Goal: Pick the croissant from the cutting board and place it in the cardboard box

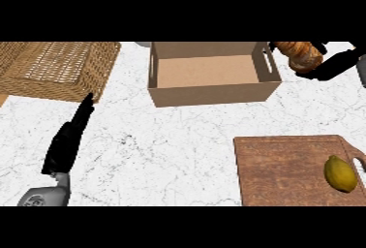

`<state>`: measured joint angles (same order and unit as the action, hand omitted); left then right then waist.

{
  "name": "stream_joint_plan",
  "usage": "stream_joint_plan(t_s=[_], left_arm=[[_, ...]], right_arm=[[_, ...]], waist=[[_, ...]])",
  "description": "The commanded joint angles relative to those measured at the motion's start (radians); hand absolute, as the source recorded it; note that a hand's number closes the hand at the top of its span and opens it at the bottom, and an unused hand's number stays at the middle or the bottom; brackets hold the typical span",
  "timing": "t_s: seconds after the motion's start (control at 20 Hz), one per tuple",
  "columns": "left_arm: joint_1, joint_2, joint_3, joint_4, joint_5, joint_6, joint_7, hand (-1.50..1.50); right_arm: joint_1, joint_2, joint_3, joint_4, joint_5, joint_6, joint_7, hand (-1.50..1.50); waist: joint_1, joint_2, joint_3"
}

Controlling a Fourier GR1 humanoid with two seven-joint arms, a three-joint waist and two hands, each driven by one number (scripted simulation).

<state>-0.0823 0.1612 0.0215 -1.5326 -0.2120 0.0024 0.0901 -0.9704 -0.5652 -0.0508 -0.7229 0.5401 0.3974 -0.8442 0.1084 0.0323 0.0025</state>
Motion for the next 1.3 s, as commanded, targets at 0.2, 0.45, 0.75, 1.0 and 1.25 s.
stream_joint_plan(t_s=[0.2, 0.45, 0.75, 1.0, 1.25], left_arm=[[0.051, 0.022, 0.029, -0.016, 0.008, -0.002, -0.026, 0.00], [0.026, 0.021, 0.042, 0.028, 0.002, 0.008, -0.029, 0.00], [0.028, -0.001, 0.024, -0.003, -0.010, 0.022, -0.006, 0.00], [0.014, -0.022, 0.008, -0.005, -0.015, 0.025, 0.024, 0.00], [0.028, 0.002, 0.024, -0.005, -0.002, 0.002, 0.004, 0.00]], right_arm=[[-0.214, 0.095, 0.048, 0.184, -0.027, 0.111, -0.060, 1.50], [-0.303, 0.160, 0.103, 0.269, 0.013, 0.082, -0.036, 1.50], [-0.356, 0.278, 0.162, 0.375, 0.078, 0.006, 0.003, 1.50], [-0.370, 0.402, 0.193, 0.458, 0.127, -0.106, 0.062, 1.50], [-0.374, 0.498, 0.184, 0.543, 0.141, -0.158, 0.167, -1.50]], waist=[[-0.029, -0.014, -0.002], [-0.048, -0.014, -0.003], [-0.048, -0.014, -0.003], [-0.046, -0.011, -0.003], [-0.043, -0.010, -0.003]])
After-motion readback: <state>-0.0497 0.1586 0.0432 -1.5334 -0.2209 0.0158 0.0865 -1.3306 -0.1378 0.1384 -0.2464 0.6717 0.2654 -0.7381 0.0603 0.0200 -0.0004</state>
